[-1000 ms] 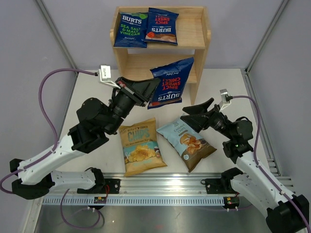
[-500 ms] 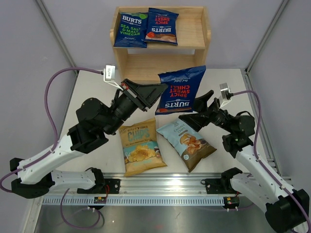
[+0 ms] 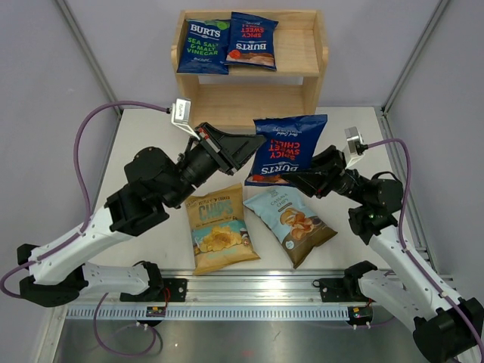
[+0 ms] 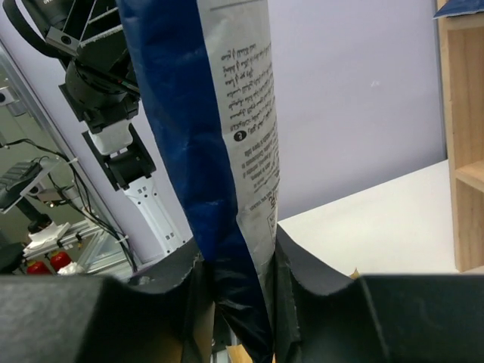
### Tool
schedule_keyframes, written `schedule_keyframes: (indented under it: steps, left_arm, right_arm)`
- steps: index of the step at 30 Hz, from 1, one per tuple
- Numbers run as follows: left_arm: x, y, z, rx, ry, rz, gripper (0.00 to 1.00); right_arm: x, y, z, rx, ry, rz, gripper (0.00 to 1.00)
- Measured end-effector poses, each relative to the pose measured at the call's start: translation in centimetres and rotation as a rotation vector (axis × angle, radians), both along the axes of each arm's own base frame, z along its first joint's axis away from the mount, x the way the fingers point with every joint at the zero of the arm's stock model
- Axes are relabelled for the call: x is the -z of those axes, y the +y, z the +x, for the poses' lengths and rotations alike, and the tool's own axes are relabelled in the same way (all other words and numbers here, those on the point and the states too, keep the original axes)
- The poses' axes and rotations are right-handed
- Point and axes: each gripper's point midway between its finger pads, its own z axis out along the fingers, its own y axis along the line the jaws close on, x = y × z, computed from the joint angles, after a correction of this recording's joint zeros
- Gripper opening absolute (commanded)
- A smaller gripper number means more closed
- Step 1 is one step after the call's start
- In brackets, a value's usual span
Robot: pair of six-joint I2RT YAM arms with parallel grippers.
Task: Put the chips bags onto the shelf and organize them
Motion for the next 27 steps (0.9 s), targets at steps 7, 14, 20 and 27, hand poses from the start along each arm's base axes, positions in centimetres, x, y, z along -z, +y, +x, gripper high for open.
schedule_keyframes:
  steps: [7,14,20,27]
  left_arm:
    - [0.2,0.6,-0.2,-0.012,-0.075,0.130,0.37]
    - [-1.2,1.6,-2.3,0.054,-0.344,0.276,0.99]
    - [1.0,1.7,-4.4,0.174,-0.508,0.436,0.99]
    - [5.5,0.8,-3.6,0.227,-0.469,0.577,0.87]
  right_arm:
    - [0.3,0.1,-1.0,-0.043,0.014,-0.031,0.20]
    - [0.0,-0.4,-3.4,-0.086,0.044,-0.061,0.17]
    - [-0.2,-0.3,-4.7,-0.150,0.102,-0.150,0.17]
    - [0.3,-0.2,-5.7,-0.223,0.143,-0.239,0.19]
